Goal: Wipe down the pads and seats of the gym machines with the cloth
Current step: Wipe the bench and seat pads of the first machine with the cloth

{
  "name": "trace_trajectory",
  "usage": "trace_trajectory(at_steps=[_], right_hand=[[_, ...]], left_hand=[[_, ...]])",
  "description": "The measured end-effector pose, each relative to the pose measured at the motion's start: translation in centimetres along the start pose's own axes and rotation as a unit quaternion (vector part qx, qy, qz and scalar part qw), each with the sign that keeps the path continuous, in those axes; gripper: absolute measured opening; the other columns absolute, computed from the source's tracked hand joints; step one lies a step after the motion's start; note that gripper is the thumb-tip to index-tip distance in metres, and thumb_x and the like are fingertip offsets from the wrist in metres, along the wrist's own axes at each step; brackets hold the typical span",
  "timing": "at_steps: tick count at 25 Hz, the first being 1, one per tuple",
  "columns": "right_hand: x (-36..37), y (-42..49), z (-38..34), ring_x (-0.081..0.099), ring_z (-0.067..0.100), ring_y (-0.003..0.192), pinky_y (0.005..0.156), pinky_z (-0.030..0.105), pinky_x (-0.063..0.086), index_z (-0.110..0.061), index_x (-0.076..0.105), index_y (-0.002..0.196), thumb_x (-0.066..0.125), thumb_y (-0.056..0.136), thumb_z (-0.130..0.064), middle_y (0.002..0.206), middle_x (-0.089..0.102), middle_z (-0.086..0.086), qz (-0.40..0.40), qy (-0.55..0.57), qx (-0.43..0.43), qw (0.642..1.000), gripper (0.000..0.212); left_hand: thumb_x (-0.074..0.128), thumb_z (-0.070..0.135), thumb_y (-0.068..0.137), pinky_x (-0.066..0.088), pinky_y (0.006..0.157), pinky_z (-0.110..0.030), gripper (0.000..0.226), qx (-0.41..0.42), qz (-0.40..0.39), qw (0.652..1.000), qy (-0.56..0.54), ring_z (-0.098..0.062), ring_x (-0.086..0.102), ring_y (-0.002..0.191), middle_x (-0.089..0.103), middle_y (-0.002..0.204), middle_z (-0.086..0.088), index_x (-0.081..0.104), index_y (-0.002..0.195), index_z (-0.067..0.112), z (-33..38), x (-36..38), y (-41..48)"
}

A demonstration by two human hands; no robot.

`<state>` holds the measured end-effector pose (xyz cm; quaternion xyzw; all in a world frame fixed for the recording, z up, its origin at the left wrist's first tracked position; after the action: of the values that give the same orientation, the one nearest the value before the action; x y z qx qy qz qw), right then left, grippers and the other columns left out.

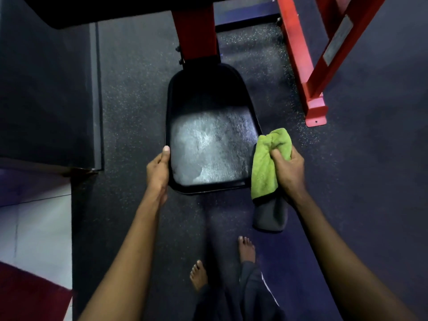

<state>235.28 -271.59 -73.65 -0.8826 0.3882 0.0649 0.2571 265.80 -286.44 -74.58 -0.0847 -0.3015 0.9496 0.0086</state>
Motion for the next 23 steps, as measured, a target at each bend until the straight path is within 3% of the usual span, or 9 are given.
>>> trace_trajectory(at_steps=[4, 8, 11, 14, 17, 19, 23], right_hand=[[0.2, -1.0, 0.4, 0.07, 0.013, 0.095, 0.091, 0.045, 0.057, -0.022, 0.069, 0.11, 0.069, 0.083, -0.041, 0.102, 0.074, -0.005, 0.036, 0.025, -0.039, 0.998, 0.033], [0.4, -6.4, 1.5, 0.064, -0.007, 0.091, 0.083, 0.02, 0.05, -0.026, 0.058, 0.115, 0.067, 0.097, -0.029, 0.1, 0.068, -0.017, 0.105, 0.021, -0.108, 0.988, 0.021], [1.6, -10.2, 2.3, 0.061, 0.013, 0.105, 0.085, 0.024, 0.045, -0.013, 0.056, 0.125, 0.068, 0.096, -0.029, 0.116, 0.064, 0.0, 0.144, -0.01, -0.14, 0.98, 0.035], [4.0, -13.2, 3.2, 0.05, 0.014, 0.116, 0.093, 0.012, 0.037, -0.004, 0.051, 0.138, 0.069, 0.09, -0.013, 0.128, 0.049, 0.014, 0.166, -0.044, -0.202, 0.964, 0.053], [6.5, -15.1, 3.9, 0.045, 0.027, 0.123, 0.109, 0.024, 0.034, -0.013, 0.049, 0.144, 0.062, 0.074, -0.012, 0.132, 0.044, 0.013, 0.165, -0.084, -0.271, 0.944, 0.072], [8.8, -16.0, 3.7, 0.042, 0.03, 0.121, 0.111, 0.027, 0.031, -0.018, 0.052, 0.144, 0.058, 0.066, -0.019, 0.134, 0.047, 0.016, 0.169, -0.137, -0.325, 0.92, 0.078], [13.8, -17.9, 2.6, 0.04, 0.03, 0.123, 0.106, 0.054, 0.037, -0.024, 0.053, 0.144, 0.059, 0.065, -0.027, 0.138, 0.05, 0.011, 0.119, -0.228, -0.404, 0.878, 0.08]], left_hand=[[0.057, 0.047, 0.098, 0.055, 0.092, -0.036, 0.047, -0.045, -0.086, 0.989, -0.112, -0.019, 0.07, 0.11, 0.073, 0.119, -0.004, 0.066, 0.129, 0.013, -2.6, -0.7, -1.8], [0.057, 0.036, 0.1, 0.059, 0.082, -0.03, 0.04, -0.05, -0.12, 0.976, -0.174, -0.018, 0.072, 0.102, 0.075, 0.112, -0.006, 0.064, 0.127, 0.007, -2.8, -1.1, -2.4], [0.057, 0.03, 0.1, 0.06, 0.08, -0.03, 0.03, -0.057, -0.152, 0.96, -0.228, -0.016, 0.073, 0.098, 0.076, 0.105, -0.005, 0.066, 0.119, 0.008, -3.5, -1.5, -3.0], [0.063, 0.031, 0.097, 0.06, 0.081, -0.032, 0.033, -0.059, -0.181, 0.954, -0.234, -0.018, 0.072, 0.1, 0.075, 0.109, -0.009, 0.066, 0.119, 0.007, -4.1, -1.9, -2.4], [0.068, 0.033, 0.092, 0.059, 0.081, -0.031, 0.029, -0.054, -0.223, 0.953, -0.199, -0.018, 0.072, 0.098, 0.075, 0.111, -0.008, 0.07, 0.11, 0.01, -4.2, -2.6, -0.8], [0.071, 0.033, 0.089, 0.059, 0.082, -0.03, 0.03, -0.048, -0.246, 0.951, -0.183, -0.018, 0.072, 0.096, 0.074, 0.112, -0.008, 0.07, 0.108, 0.01, -4.6, -2.9, 0.4], [0.07, 0.031, 0.09, 0.06, 0.081, -0.032, 0.027, -0.048, -0.269, 0.935, -0.226, -0.017, 0.072, 0.093, 0.074, 0.106, -0.007, 0.07, 0.106, 0.01, -5.6, -2.5, 1.3]])
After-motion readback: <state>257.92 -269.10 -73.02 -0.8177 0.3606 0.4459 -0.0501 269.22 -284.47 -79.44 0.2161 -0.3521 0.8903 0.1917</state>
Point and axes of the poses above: each hand's wrist, its own y-axis towards the middle knuckle, its own x-axis out of the palm, z = x × y, the point moved 5 cm from there along y, towards the middle knuckle
